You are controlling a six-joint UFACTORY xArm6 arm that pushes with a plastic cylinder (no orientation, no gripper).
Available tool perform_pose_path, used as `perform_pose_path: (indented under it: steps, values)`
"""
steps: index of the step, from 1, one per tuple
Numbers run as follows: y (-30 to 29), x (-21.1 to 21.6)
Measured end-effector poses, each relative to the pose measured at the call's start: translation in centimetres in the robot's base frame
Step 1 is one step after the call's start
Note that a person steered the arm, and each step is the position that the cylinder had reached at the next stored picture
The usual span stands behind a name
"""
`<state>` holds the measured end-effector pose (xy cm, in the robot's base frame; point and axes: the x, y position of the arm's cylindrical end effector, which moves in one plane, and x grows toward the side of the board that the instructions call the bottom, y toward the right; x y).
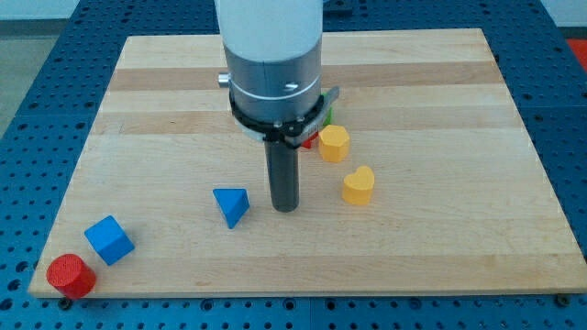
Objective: Slide the triangle near to the cube
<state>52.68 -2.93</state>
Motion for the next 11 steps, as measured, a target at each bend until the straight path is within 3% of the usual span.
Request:
perform_pose_path:
  steps: [11]
  values:
    - [-17.9,-0.6]
